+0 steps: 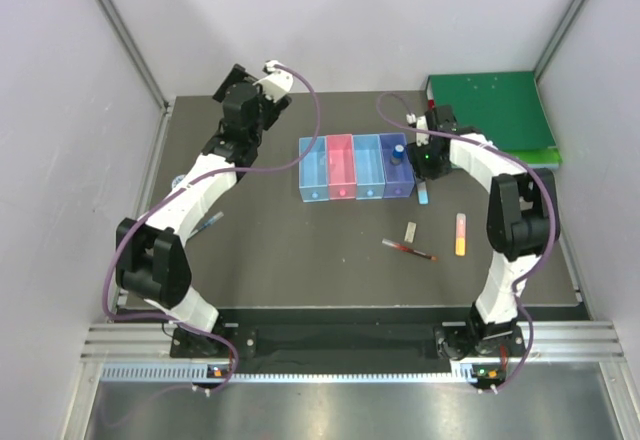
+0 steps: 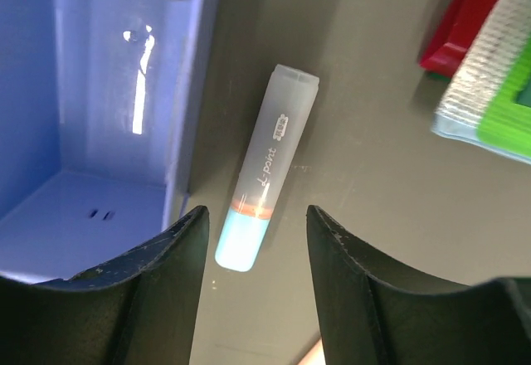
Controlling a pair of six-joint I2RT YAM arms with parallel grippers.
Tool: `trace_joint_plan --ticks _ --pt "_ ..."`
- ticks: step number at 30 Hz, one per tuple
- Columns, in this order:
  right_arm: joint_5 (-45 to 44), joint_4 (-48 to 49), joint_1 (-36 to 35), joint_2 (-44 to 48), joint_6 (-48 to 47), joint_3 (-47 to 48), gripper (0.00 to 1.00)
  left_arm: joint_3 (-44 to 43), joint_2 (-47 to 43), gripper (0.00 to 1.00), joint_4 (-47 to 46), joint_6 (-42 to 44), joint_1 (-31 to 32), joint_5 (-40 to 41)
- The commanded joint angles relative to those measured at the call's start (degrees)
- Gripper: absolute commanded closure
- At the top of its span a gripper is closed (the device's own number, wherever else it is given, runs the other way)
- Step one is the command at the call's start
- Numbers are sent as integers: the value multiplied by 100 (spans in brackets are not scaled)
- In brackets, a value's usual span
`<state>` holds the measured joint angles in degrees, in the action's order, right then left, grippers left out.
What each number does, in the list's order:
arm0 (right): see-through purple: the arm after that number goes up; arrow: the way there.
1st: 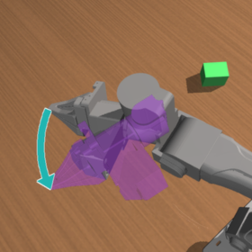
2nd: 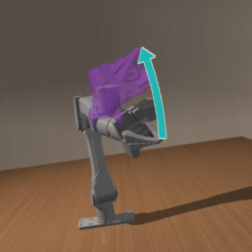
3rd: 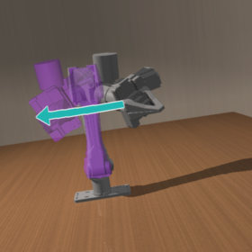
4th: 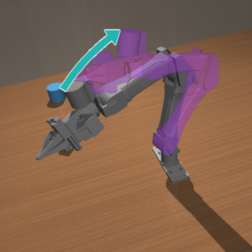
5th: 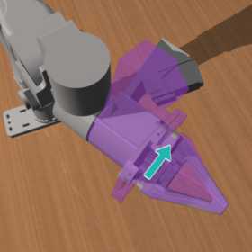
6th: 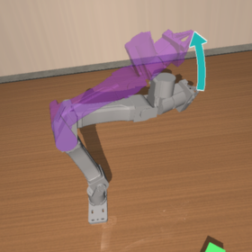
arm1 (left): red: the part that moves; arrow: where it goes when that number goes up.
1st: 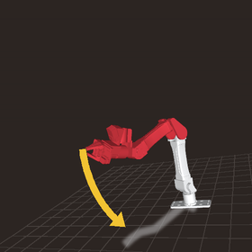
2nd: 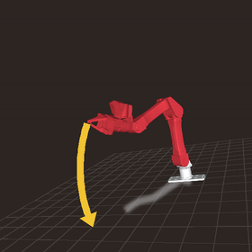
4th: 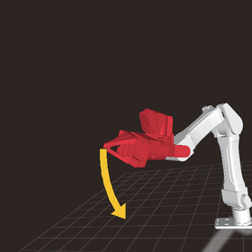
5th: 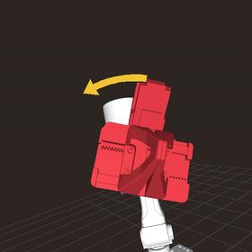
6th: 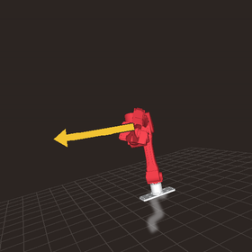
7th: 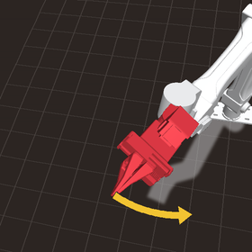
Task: Sort the stationery into containers
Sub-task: Pick up the stationery from the center of the board.
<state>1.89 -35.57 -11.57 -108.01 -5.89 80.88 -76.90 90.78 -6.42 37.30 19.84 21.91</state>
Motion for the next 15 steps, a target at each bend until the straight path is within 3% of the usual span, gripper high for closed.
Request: trace_joint_plan --ticks 1,15 --pt "162 121 111 -159 167 182 50 -105 -236 1 -185 84 47 59" --pt "206 112 261 -871 387 560 54 -351 -26 1 -150 295 126 111"
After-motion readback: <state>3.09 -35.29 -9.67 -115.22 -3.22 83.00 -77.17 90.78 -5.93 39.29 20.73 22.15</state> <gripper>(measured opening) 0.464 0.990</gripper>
